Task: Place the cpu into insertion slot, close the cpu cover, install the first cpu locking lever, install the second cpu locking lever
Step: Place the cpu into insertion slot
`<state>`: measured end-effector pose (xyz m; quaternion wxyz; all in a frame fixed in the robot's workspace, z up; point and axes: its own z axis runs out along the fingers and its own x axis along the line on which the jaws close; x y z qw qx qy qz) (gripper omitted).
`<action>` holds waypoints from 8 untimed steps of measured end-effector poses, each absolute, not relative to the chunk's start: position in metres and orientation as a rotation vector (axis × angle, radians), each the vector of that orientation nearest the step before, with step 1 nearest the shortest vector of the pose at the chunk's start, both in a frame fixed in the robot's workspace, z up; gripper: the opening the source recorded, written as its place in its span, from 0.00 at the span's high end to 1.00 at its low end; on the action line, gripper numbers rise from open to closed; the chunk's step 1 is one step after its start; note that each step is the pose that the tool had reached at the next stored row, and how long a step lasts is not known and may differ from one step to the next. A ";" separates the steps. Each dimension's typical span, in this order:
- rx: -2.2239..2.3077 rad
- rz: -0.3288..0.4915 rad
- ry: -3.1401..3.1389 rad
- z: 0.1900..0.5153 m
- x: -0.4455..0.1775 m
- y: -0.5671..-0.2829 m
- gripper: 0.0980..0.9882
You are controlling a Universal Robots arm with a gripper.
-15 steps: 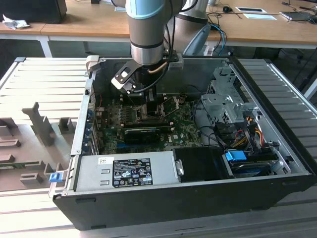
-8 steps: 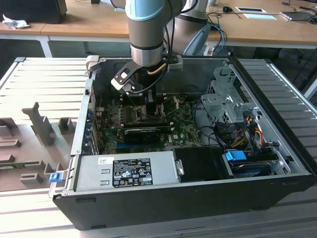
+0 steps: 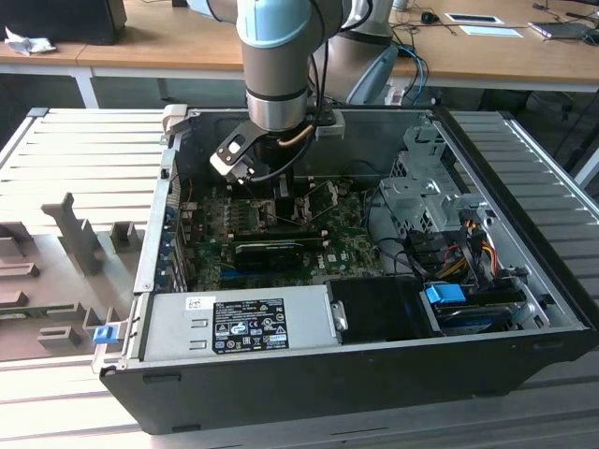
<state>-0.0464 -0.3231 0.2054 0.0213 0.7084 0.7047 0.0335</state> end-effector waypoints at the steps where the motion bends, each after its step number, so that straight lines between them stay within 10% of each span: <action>1: 2.196 0.104 2.184 0.205 -0.046 -0.323 0.52; 8: 2.196 0.103 2.184 0.202 -0.046 -0.323 0.52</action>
